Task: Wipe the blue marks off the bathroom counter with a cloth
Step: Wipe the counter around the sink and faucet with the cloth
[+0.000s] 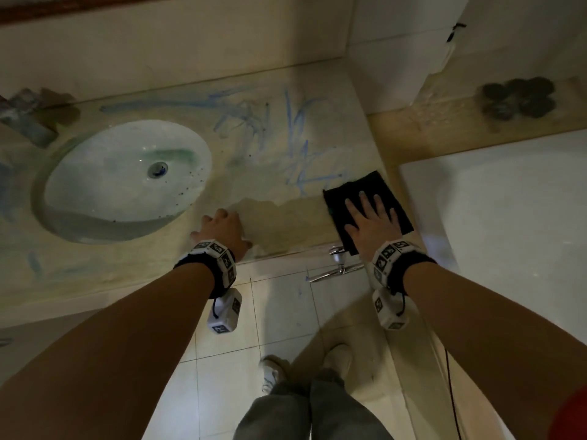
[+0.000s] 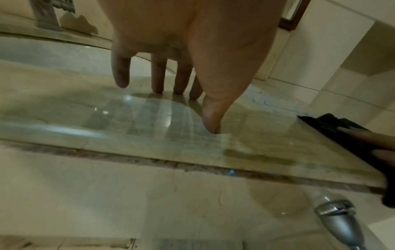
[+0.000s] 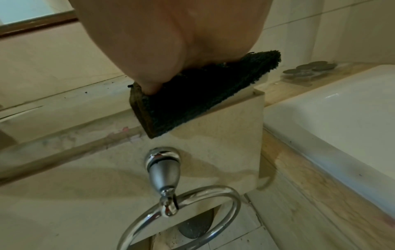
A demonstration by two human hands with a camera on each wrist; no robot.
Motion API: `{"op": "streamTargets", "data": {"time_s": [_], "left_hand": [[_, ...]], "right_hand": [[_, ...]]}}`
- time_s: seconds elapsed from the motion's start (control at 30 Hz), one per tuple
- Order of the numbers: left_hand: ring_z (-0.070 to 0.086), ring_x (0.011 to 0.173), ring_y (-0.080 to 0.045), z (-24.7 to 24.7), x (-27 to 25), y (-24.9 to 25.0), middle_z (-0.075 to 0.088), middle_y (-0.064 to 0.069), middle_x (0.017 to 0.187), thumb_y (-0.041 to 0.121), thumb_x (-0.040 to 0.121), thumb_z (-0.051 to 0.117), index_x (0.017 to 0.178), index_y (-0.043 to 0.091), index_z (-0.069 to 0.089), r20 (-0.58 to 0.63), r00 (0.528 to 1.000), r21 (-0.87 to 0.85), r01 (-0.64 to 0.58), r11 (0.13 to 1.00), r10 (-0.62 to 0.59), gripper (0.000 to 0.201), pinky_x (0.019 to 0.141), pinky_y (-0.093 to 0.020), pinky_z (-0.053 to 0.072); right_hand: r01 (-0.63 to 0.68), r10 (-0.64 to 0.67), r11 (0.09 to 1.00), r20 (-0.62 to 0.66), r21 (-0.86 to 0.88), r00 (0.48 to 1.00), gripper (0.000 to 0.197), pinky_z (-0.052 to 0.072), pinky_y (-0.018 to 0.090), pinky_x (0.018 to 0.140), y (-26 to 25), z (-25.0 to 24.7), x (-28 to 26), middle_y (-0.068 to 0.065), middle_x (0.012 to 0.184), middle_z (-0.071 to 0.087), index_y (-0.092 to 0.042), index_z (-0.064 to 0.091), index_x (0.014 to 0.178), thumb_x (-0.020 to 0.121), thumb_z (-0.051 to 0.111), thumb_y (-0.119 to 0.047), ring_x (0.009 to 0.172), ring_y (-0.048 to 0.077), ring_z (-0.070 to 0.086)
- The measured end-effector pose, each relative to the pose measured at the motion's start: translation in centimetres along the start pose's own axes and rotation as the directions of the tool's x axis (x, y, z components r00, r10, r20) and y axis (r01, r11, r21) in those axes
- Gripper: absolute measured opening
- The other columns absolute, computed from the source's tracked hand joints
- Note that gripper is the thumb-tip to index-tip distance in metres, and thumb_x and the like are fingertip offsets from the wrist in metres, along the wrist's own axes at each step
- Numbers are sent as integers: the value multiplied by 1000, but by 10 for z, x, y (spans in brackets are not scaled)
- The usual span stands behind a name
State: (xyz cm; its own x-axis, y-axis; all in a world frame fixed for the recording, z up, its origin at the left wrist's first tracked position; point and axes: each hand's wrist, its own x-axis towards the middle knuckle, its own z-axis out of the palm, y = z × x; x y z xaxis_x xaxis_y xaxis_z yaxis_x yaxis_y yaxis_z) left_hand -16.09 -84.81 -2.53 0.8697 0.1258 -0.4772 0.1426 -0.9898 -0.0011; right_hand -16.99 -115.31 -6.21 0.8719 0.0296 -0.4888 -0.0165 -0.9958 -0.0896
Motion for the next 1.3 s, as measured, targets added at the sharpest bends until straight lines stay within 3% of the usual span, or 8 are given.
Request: {"op": "streamTargets", "data": {"time_s": [0.13,0.33,0.67,0.9,1.03,1.2,1.3], "left_hand": [[37,122,-35,-1,2,-4,39,-3,133,58,76,69,137,34,35,4,999,30,-39,999,39,73,92,-59,39],[32,128,-34,1,10,-10,32,-6,138,58,68,75,134,36,39,-2,997,35,-80,996,81,78,93,-58,41],[31,130,-32,3,12,-14,29,-6,141,57,69,74,136,36,37,-28,992,3,-119,993,119,79,92,-55,45],[29,131,-32,7,14,-17,24,-5,144,58,69,73,138,37,31,-13,993,-5,-121,993,121,84,94,-55,45],[28,132,-33,11,13,-19,24,-6,144,58,71,72,140,36,28,-13,991,-1,-136,991,136,85,95,-57,44],[30,131,-33,11,13,-19,26,-8,142,58,72,70,139,35,30,-37,989,8,-144,990,144,82,94,-57,44],[30,131,-32,12,13,-18,27,-8,141,58,73,69,139,34,29,-47,987,18,-150,989,151,80,93,-57,44]], "right_hand": [[-37,36,999,-16,-27,999,59,-1,52,119,-10,6,0,-3,160,-24,-35,-13,153,104,17,-46,148,27,-19],[-89,89,996,-16,-2,996,61,-3,56,118,-45,10,0,3,160,-26,-32,-16,152,103,16,-47,146,33,-22],[178,-181,981,-41,-73,983,60,-9,57,116,-153,35,-7,1,159,-28,-33,-15,152,103,16,-47,145,32,-26],[192,-194,977,-13,-92,981,58,-11,51,117,-132,17,18,-6,159,-28,-37,-15,152,103,14,-48,146,25,-25],[67,-68,996,-24,-52,997,58,-4,52,118,-92,-1,38,-6,161,-23,-36,-11,153,103,17,-48,148,25,-18],[-35,35,999,-43,-11,998,59,-6,52,118,-87,7,25,-3,160,-26,-34,-14,153,103,15,-49,147,26,-22],[-23,21,999,-63,-31,998,60,-5,53,119,-95,19,3,0,160,-26,-33,-16,153,103,13,-49,147,29,-22]]}}
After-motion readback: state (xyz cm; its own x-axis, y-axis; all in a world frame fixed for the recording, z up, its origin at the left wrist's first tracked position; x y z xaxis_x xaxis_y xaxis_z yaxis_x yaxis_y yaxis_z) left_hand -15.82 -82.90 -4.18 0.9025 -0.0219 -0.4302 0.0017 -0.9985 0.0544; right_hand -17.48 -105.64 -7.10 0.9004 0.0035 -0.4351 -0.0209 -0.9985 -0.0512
